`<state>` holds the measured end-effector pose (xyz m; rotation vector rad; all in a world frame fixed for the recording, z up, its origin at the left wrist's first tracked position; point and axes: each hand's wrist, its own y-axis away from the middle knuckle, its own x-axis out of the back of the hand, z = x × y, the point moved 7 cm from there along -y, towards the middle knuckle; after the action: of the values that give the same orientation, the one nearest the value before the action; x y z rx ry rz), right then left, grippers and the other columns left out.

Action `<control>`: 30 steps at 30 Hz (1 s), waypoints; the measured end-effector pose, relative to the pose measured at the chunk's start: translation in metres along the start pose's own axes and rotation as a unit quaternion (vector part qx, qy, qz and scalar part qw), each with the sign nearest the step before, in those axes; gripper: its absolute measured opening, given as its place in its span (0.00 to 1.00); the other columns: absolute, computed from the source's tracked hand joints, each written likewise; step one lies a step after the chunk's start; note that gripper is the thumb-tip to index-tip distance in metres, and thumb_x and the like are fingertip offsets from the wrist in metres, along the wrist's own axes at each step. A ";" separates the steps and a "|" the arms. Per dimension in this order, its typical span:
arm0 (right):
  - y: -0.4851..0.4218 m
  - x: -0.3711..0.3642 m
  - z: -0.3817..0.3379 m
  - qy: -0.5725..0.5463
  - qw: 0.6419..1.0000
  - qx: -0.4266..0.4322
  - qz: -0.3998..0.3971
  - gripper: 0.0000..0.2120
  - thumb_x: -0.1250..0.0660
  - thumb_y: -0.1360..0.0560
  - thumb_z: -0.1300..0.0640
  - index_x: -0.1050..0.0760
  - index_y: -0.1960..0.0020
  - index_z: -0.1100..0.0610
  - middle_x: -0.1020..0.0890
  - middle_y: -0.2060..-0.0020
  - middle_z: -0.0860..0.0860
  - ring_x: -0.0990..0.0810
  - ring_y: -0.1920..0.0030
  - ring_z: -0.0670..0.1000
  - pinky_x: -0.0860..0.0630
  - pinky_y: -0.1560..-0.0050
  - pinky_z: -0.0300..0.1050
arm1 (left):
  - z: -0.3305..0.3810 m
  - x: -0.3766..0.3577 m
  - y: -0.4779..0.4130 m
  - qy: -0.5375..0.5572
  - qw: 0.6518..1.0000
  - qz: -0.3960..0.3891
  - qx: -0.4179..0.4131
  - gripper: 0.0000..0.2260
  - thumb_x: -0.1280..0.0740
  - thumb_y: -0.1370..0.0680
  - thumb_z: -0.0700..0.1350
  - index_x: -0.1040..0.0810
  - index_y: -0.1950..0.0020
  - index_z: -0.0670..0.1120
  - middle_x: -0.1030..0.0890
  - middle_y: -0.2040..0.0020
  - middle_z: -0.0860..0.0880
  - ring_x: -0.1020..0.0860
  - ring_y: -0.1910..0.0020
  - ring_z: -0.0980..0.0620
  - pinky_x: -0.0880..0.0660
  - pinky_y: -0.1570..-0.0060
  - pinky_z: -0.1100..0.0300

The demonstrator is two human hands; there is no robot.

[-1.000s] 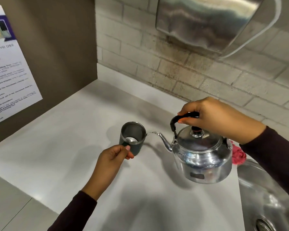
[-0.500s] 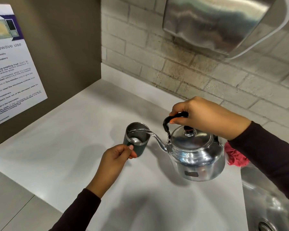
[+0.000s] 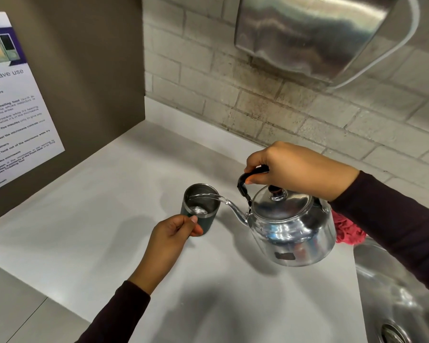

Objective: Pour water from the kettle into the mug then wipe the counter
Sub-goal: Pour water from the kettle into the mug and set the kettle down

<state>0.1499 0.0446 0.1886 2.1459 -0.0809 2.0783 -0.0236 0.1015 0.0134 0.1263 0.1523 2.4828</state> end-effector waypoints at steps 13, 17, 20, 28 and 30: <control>-0.006 0.010 -0.003 0.035 0.999 0.003 -0.023 0.07 0.31 0.29 0.45 0.21 0.55 0.47 0.26 0.70 0.40 0.26 0.70 0.41 0.32 0.73 0.39 | -0.003 0.000 0.000 0.003 1.000 0.001 -0.003 0.14 0.36 0.24 0.46 0.19 0.68 0.47 0.16 0.67 0.54 0.21 0.66 0.63 0.27 0.52 0.62; -0.007 0.014 -0.006 0.046 0.999 0.005 -0.029 0.07 0.31 0.29 0.45 0.21 0.54 0.47 0.27 0.70 0.39 0.29 0.71 0.39 0.33 0.73 0.39 | -0.003 -0.001 -0.001 0.004 1.000 -0.002 -0.002 0.14 0.36 0.23 0.46 0.19 0.67 0.46 0.15 0.66 0.55 0.21 0.67 0.64 0.27 0.53 0.62; -0.008 0.016 -0.008 0.052 0.998 0.006 -0.031 0.07 0.30 0.29 0.45 0.21 0.55 0.47 0.27 0.70 0.40 0.30 0.73 0.38 0.34 0.74 0.39 | -0.003 -0.002 -0.001 0.003 1.000 -0.005 -0.004 0.14 0.36 0.23 0.46 0.19 0.67 0.45 0.16 0.67 0.55 0.21 0.67 0.65 0.28 0.53 0.62; -0.010 0.013 -0.016 0.056 0.997 0.013 -0.045 0.07 0.31 0.29 0.46 0.21 0.56 0.49 0.27 0.71 0.41 0.28 0.72 0.42 0.36 0.74 0.40 | 0.001 -0.002 0.000 0.007 1.000 -0.006 -0.010 0.14 0.36 0.23 0.46 0.19 0.66 0.44 0.16 0.68 0.56 0.21 0.68 0.65 0.28 0.55 0.63; -0.010 0.013 -0.017 0.056 0.997 0.012 -0.048 0.06 0.30 0.29 0.46 0.21 0.56 0.48 0.27 0.71 0.41 0.26 0.73 0.41 0.38 0.74 0.39 | 0.000 -0.002 -0.001 0.005 1.000 -0.007 -0.008 0.14 0.36 0.23 0.46 0.19 0.67 0.45 0.16 0.68 0.56 0.21 0.68 0.65 0.28 0.55 0.63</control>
<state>0.1350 0.0577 0.2010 1.9995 0.0583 2.1494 -0.0215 0.1006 0.0130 0.1068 0.1379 2.4712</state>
